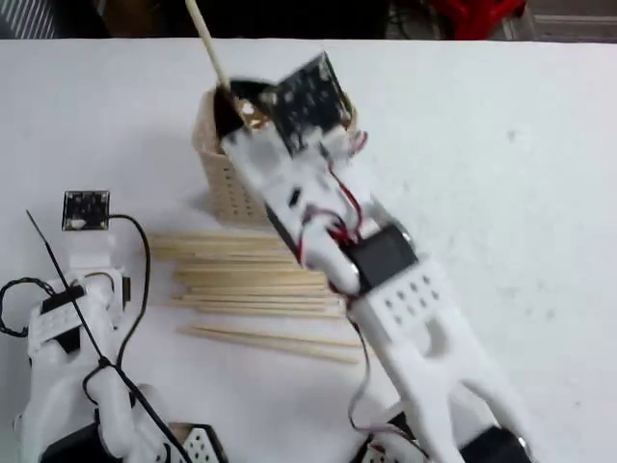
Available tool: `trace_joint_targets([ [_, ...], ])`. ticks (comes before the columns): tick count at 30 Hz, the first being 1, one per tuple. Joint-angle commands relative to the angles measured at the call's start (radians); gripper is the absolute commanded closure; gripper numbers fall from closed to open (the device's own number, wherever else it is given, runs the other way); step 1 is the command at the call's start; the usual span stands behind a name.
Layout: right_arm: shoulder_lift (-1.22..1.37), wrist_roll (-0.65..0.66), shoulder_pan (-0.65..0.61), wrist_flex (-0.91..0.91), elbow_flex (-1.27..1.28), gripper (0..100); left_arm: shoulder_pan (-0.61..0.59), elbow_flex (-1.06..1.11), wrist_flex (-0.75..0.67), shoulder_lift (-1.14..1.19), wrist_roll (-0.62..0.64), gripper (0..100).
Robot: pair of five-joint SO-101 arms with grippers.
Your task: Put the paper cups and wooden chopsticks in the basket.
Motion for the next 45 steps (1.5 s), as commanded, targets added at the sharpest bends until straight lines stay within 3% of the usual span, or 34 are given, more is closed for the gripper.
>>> trace_joint_targets([
  [1,0.099,-0.011,0.012,-0.180,-0.098,98.1,-0.008,-0.005,-0.018,-0.002,-0.011,87],
  [8,0.208,-0.018,0.010,-0.278,-0.164,98.1,-0.008,-0.003,-0.018,-0.002,-0.011,87],
  [32,0.234,-0.020,0.012,-0.231,0.018,97.8,-0.008,-0.003,-0.018,-0.002,-0.011,87],
  [39,0.232,-0.020,0.013,-0.154,0.017,80.3,-0.008,-0.003,-0.018,-0.002,-0.011,87],
  [45,0.130,-0.018,0.039,-0.067,0.020,78.7,-0.008,-0.003,-0.018,-0.002,-0.011,87],
])
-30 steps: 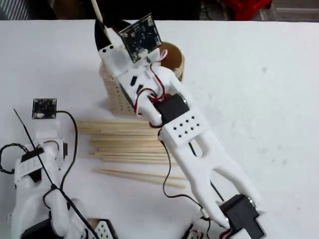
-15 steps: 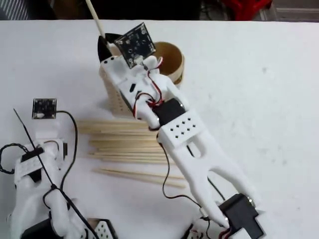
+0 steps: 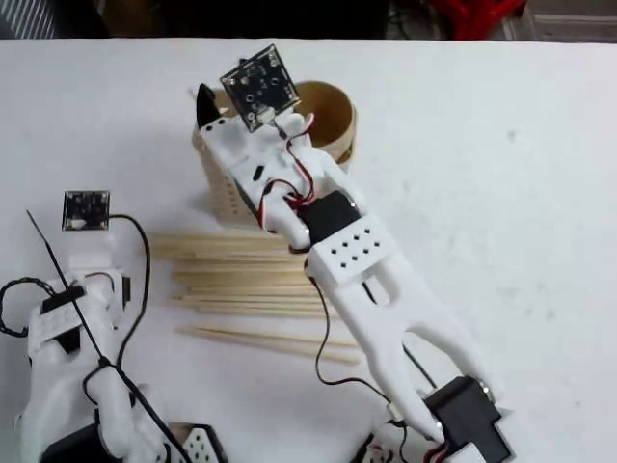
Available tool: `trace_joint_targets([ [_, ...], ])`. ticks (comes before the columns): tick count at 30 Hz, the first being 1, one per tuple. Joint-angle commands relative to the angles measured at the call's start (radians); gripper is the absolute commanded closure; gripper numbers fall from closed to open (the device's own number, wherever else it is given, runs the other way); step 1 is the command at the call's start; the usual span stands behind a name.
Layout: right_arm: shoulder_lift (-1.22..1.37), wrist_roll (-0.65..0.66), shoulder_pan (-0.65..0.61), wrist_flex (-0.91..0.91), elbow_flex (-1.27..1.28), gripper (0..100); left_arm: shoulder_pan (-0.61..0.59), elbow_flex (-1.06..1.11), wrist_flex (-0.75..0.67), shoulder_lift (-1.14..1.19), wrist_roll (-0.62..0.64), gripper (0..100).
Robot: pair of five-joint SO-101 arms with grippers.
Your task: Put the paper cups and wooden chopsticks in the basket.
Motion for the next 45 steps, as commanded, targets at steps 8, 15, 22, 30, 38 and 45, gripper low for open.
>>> trace_joint_targets([
  [8,-0.329,0.064,0.081,0.628,-0.006,78.6,-0.008,-0.003,-0.018,-0.002,-0.011,87],
  [15,-0.315,0.293,-0.033,0.897,0.084,78.6,-0.008,-0.003,-0.018,-0.002,-0.011,87],
  [22,-0.180,0.442,-0.105,0.814,0.328,78.6,-0.008,-0.003,-0.018,-0.002,-0.011,87],
  [30,-0.004,0.471,-0.104,0.667,0.394,78.6,-0.008,-0.003,-0.018,-0.002,-0.011,87],
  [38,-0.099,0.466,-0.104,0.673,0.393,78.6,-0.008,-0.003,-0.018,-0.002,-0.011,87],
  [45,-0.223,0.431,0.010,0.674,0.322,78.6,-0.008,-0.003,-0.018,-0.002,-0.011,87],
])
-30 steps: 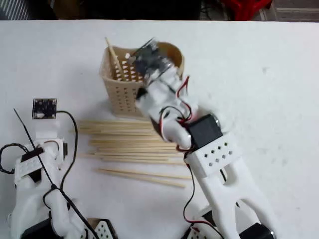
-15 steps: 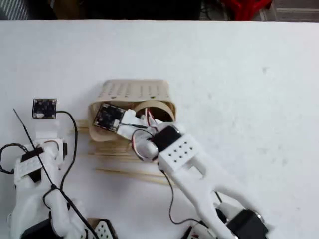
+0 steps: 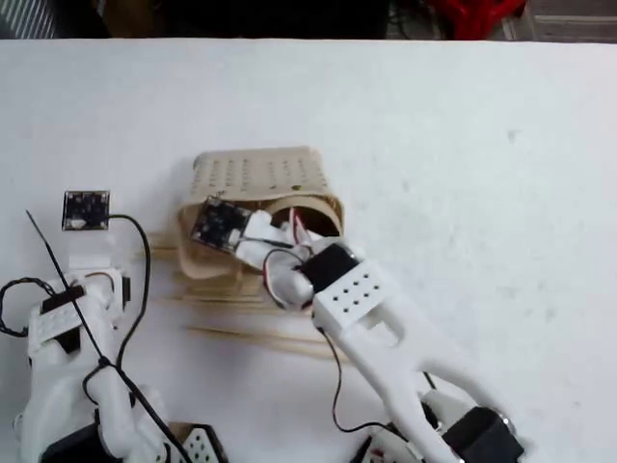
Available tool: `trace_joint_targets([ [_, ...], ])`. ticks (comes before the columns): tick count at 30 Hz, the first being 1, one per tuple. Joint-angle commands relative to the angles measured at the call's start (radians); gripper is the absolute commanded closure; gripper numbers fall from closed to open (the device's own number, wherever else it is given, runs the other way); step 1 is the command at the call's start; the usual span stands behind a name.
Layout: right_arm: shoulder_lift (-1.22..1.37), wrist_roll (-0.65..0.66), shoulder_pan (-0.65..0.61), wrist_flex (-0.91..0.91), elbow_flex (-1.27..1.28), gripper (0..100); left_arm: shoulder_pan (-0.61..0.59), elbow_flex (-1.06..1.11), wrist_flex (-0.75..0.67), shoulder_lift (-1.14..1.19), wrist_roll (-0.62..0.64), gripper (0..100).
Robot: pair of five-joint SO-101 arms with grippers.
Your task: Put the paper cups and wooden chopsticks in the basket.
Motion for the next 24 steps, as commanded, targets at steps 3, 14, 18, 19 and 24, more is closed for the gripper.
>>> trace_joint_targets([
  [3,-0.087,-0.017,0.113,0.002,-0.153,78.6,-0.007,-0.003,-0.018,-0.002,-0.011,87],
  [14,0.028,-0.035,0.125,0.105,-0.497,78.6,-0.007,-0.003,-0.018,-0.002,-0.011,87],
  [18,0.170,-0.094,0.147,0.124,-0.638,78.6,-0.007,-0.003,-0.018,-0.002,-0.011,87],
  [19,0.199,-0.107,0.150,0.145,-0.683,78.6,-0.007,-0.003,-0.018,-0.002,-0.011,87],
  [24,0.265,-0.126,0.157,0.262,-0.848,78.5,-0.007,-0.003,-0.018,-0.002,-0.011,87],
])
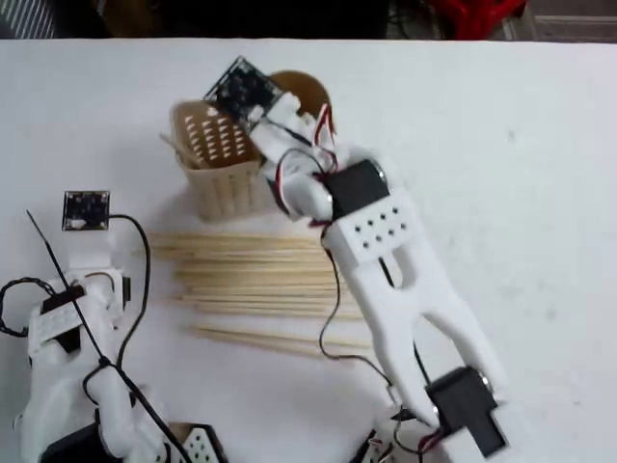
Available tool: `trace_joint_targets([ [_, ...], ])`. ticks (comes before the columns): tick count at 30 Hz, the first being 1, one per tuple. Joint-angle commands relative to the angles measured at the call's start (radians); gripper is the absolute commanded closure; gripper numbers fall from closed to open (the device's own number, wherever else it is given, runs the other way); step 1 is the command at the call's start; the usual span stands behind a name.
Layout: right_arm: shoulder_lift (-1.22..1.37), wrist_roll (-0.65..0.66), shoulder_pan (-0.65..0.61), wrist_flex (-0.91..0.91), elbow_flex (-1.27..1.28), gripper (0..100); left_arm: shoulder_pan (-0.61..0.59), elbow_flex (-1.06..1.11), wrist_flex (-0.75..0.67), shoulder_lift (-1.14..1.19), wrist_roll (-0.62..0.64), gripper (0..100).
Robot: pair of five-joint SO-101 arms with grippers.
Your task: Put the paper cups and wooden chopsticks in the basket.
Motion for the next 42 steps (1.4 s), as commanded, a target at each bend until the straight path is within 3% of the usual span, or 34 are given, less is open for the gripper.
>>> trace_joint_targets([
  [1,0.005,-0.014,0.021,0.065,-0.135,78.5,-0.008,-0.003,-0.018,-0.002,-0.011,87],
  [11,0.016,-0.146,0.033,0.213,-0.407,78.4,-0.008,-0.003,-0.018,-0.002,-0.011,87],
  [23,0.214,-0.348,0.183,0.085,-0.462,78.3,-0.008,-0.003,-0.018,-0.002,-0.011,87],
  [30,0.302,-0.365,0.183,0.019,-0.462,78.6,-0.008,-0.003,-0.018,-0.002,-0.011,87],
  [42,0.364,-0.358,0.188,0.082,-0.416,78.8,-0.008,-0.003,-0.018,-0.002,-0.011,87],
])
